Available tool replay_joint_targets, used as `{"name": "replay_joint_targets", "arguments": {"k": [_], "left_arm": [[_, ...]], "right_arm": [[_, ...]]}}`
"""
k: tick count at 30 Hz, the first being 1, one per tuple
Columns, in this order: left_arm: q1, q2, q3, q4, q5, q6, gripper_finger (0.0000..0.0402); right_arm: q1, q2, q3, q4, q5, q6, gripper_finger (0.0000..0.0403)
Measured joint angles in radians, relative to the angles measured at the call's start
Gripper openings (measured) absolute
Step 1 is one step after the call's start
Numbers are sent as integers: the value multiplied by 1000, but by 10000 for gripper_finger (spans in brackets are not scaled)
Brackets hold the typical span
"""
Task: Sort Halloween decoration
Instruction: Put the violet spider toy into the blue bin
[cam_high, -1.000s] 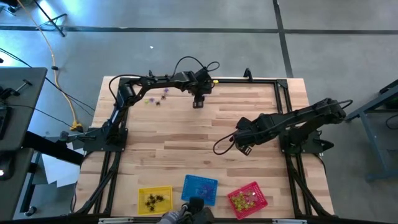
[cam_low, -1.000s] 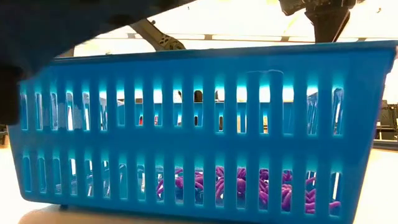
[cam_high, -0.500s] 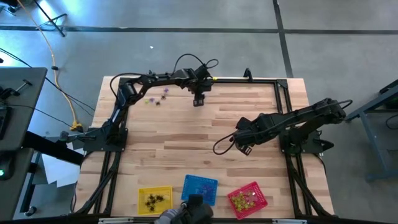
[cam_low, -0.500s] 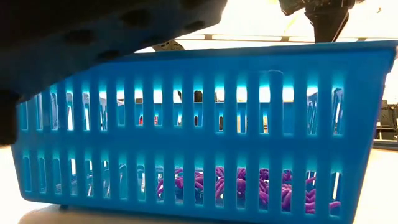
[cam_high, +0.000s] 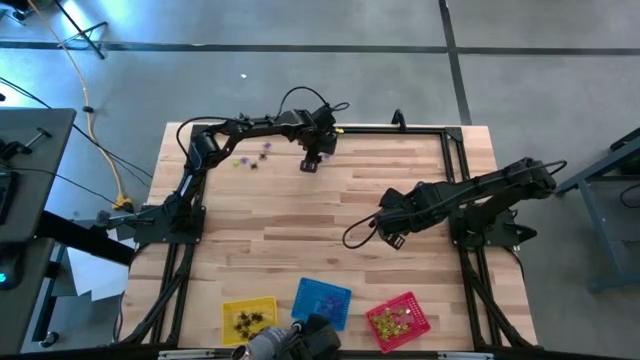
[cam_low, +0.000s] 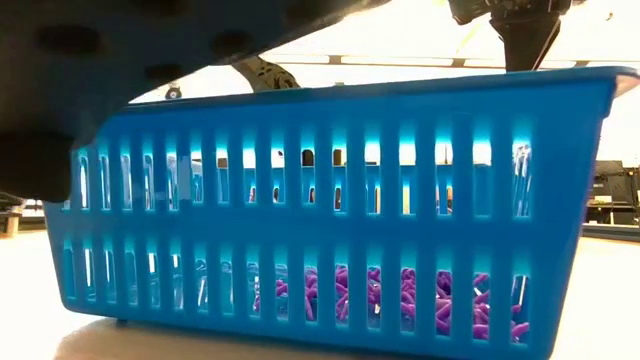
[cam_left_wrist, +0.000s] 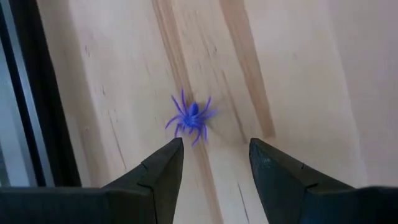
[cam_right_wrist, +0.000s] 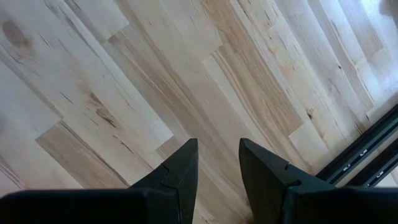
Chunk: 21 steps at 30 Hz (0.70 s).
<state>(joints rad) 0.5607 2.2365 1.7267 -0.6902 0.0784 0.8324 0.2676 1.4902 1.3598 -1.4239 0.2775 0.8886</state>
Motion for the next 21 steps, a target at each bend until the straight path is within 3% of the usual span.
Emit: {"name": "replay_joint_targets", "arguments": {"k": [10, 15, 21], "left_arm": [[-3, 0, 0, -3, -12, 71, 172], [-13, 0, 0, -13, -81, 76, 168], [-34, 0, -1, -24, -155, 95, 108]], "right_arm": [[-17, 0, 0, 1, 0, -4, 112], [-26, 0, 0, 4, 0, -20, 112], [-26, 0, 0, 12, 0, -25, 112]]}}
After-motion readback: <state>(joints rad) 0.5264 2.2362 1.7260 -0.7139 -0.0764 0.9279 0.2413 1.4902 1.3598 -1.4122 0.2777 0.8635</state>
